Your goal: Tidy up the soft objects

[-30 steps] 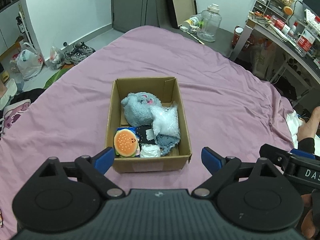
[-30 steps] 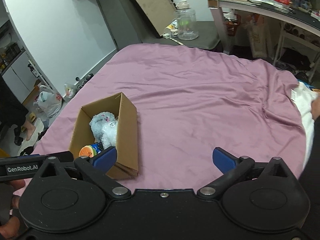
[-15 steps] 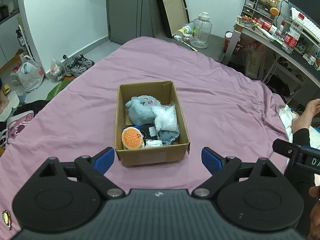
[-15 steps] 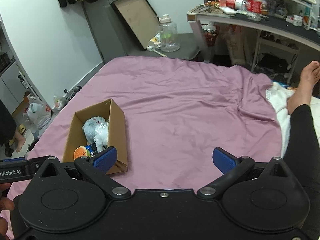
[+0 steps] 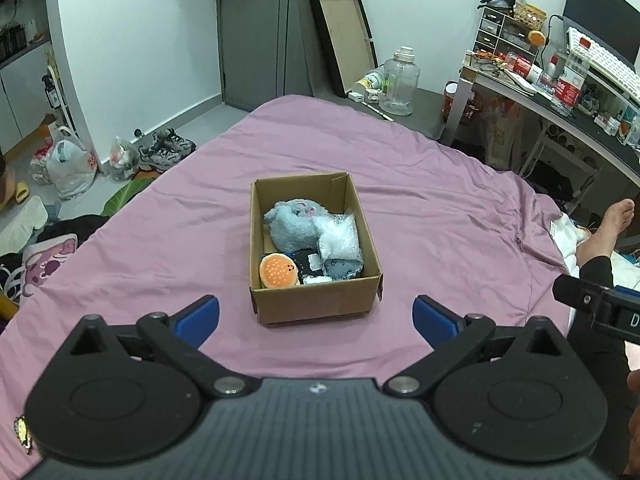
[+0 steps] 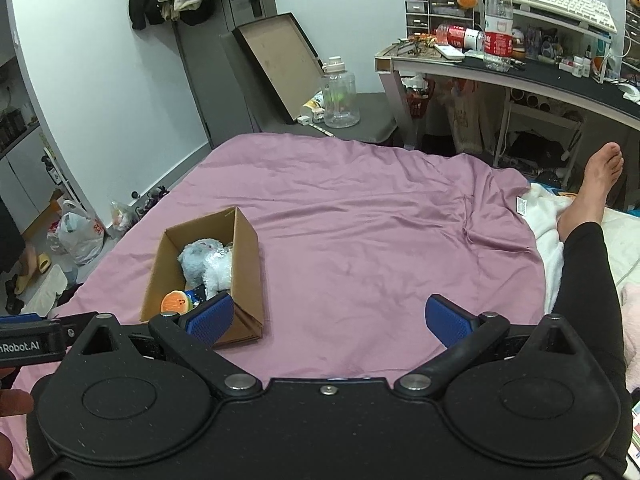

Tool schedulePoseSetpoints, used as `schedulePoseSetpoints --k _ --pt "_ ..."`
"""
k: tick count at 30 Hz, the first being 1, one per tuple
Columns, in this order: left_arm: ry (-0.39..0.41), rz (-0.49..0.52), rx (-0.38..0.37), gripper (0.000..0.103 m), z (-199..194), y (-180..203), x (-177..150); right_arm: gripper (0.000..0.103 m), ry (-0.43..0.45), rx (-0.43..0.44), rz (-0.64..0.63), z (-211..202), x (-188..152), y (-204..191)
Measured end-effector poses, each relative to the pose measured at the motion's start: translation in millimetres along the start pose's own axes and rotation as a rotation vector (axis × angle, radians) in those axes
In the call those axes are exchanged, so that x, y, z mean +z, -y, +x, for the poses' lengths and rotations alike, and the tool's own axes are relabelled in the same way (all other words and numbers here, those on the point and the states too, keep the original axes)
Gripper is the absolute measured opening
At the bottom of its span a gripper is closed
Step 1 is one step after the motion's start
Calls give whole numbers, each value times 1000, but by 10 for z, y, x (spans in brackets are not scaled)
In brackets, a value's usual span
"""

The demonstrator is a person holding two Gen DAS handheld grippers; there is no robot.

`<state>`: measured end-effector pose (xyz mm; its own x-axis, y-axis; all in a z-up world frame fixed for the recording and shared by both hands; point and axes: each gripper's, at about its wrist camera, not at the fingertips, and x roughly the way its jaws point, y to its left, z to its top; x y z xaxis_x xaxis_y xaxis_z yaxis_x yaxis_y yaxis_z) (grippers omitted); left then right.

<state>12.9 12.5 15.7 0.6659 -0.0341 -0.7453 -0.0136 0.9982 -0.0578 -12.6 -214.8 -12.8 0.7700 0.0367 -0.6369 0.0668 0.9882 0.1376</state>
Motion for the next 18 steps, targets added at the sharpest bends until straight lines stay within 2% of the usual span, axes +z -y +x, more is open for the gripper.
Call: schedulePoseSetpoints --k 8,18 --pt "28 18 -22 102 -207 31 -148 103 37 -23 -32 -189 -162 -69" --pt "48 27 12 102 -286 -33 -363 103 58 -15 -82 -281 -413 -161"
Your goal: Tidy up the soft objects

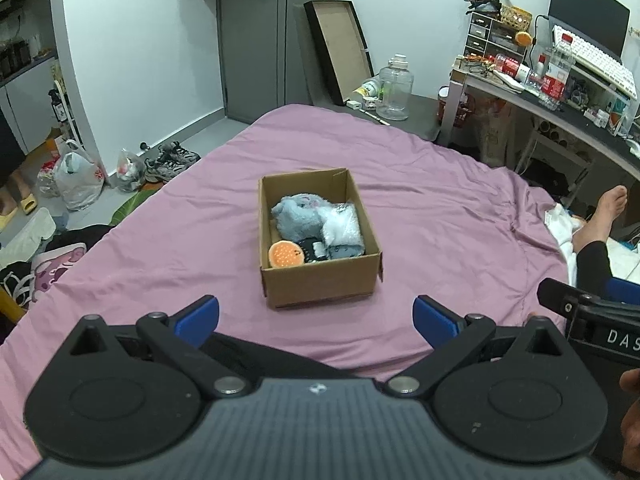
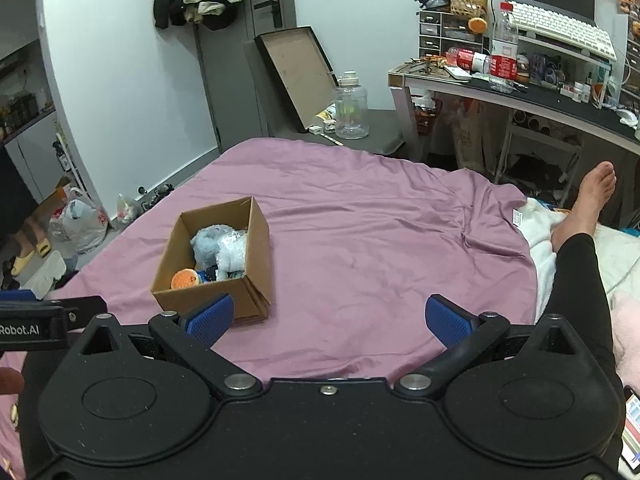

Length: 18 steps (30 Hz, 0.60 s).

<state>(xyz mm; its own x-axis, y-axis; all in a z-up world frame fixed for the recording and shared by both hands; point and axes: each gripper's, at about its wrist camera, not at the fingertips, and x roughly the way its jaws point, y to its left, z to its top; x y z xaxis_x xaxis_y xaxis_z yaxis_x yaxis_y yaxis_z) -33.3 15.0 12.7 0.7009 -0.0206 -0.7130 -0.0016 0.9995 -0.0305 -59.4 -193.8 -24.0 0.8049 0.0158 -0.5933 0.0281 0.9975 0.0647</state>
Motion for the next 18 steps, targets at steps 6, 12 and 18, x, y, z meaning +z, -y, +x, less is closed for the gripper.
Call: schedulePoseSetpoints --k 6,12,18 --pt "6 -13 7 102 -6 -81 -128 103 -10 -17 -16 13 -107 -43" --pt "7 -8 9 102 5 -127 -200 103 12 -46 -18 6 -175 -100" --pt "13 -13 1 102 18 -214 -256 103 14 -55 -31 43 -263 -193"
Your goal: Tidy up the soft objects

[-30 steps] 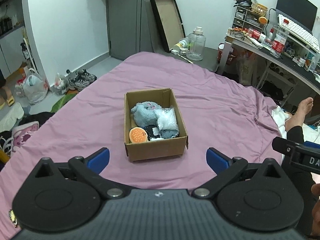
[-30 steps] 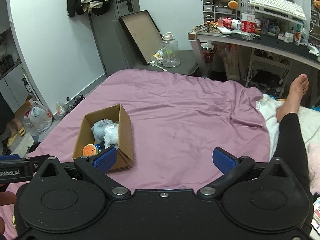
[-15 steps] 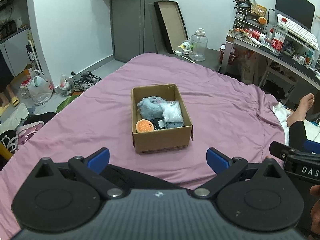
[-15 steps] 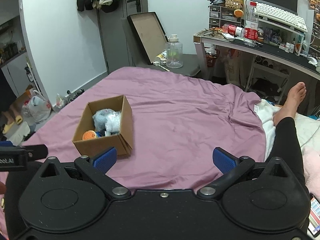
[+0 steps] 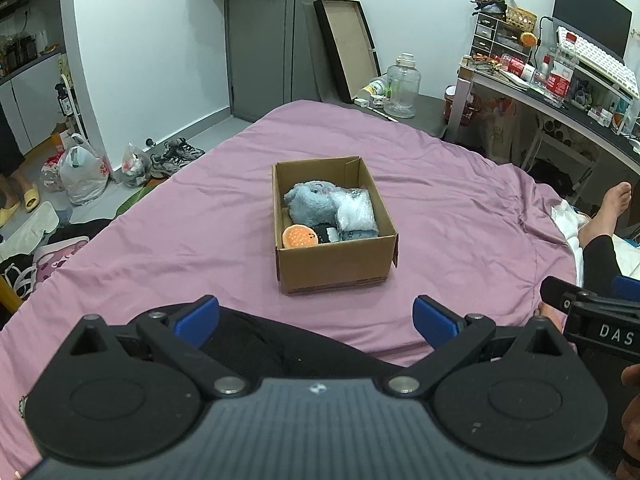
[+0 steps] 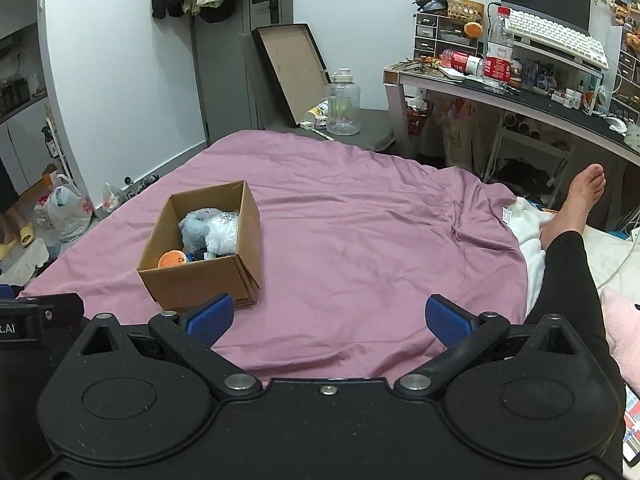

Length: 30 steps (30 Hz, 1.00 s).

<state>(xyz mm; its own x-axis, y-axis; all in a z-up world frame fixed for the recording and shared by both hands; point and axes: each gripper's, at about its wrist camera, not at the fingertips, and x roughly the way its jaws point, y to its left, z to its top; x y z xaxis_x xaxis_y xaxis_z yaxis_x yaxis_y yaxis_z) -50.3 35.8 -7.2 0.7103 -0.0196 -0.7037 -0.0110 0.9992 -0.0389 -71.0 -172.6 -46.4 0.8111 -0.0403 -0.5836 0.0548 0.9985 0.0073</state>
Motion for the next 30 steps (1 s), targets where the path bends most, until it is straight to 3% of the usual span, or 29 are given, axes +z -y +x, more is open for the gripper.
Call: schedulePoseSetpoints --k 30 --pt "34 0 -15 102 -40 -34 47 103 7 24 -29 -6 65 -33"
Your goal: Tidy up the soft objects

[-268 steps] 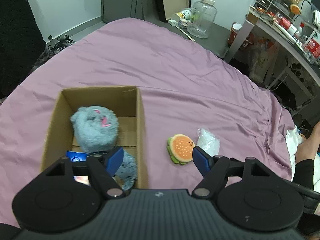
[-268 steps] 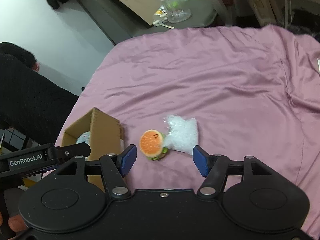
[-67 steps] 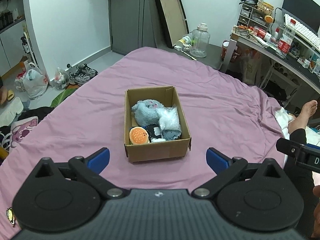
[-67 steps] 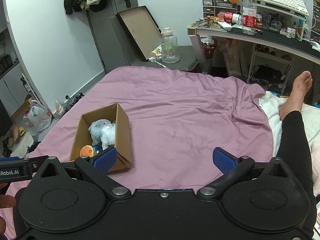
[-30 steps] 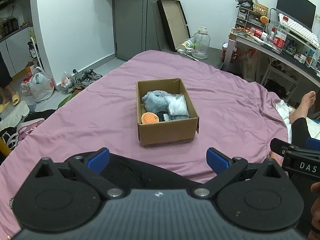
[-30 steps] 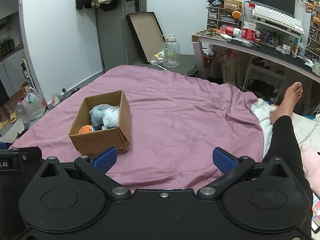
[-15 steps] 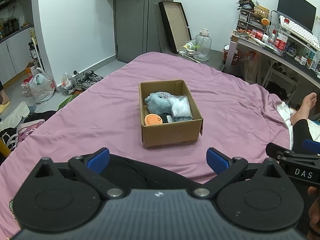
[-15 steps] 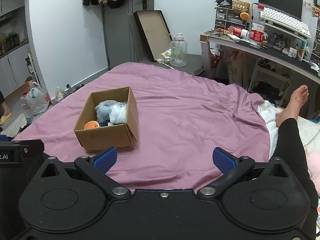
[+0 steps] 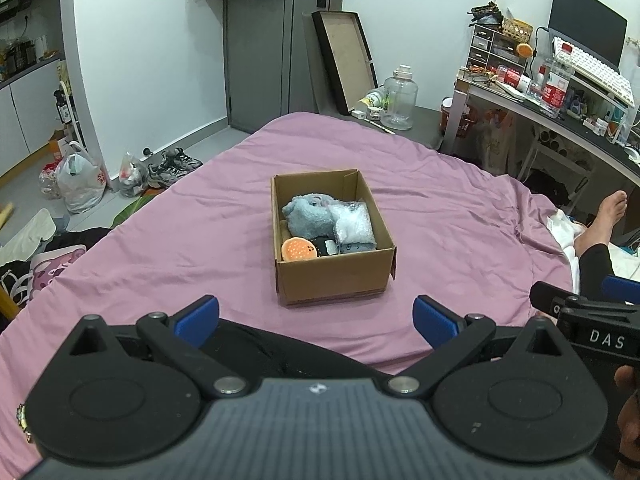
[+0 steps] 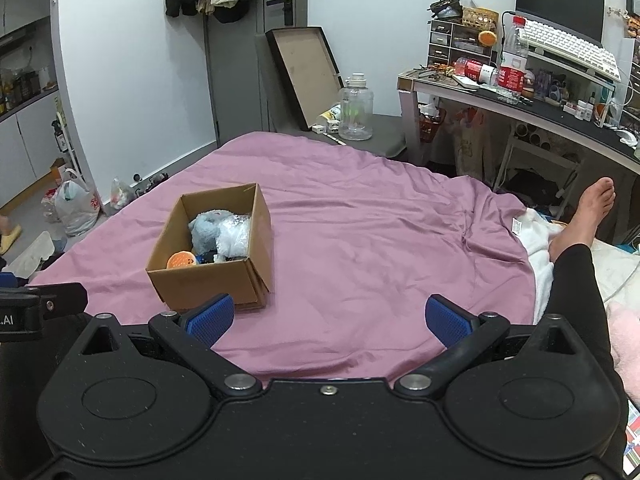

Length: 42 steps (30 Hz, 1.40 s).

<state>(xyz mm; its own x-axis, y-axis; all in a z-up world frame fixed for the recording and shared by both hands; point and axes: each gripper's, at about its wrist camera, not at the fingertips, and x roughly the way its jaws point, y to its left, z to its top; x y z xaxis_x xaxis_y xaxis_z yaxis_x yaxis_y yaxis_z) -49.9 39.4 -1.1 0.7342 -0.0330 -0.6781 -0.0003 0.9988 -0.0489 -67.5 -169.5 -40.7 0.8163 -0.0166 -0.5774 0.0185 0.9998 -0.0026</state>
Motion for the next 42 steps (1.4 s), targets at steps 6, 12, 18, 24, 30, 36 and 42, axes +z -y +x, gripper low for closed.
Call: schedulePoseSetpoints --k 6,12,18,24,30,36,42 --pt "4 2 2 102 -20 16 3 103 2 1 -4 -9 24 21" --pt "5 -4 4 102 -50 8 18 103 5 10 3 -23 45 50" --pt "4 -6 4 102 -51 4 20 103 3 13 0 -29 51 57" --pt "3 -1 5 102 -59 1 21 103 0 14 1 -24 54 57" --pt "3 -2 9 102 -67 -10 24 103 0 14 -1 -13 52 49" --pt "-8 -9 20 102 -32 -1 19 103 -3 14 -2 -4 43 54" --pt "-20 -16 17 102 -11 13 27 103 -4 11 -9 9 26 64"
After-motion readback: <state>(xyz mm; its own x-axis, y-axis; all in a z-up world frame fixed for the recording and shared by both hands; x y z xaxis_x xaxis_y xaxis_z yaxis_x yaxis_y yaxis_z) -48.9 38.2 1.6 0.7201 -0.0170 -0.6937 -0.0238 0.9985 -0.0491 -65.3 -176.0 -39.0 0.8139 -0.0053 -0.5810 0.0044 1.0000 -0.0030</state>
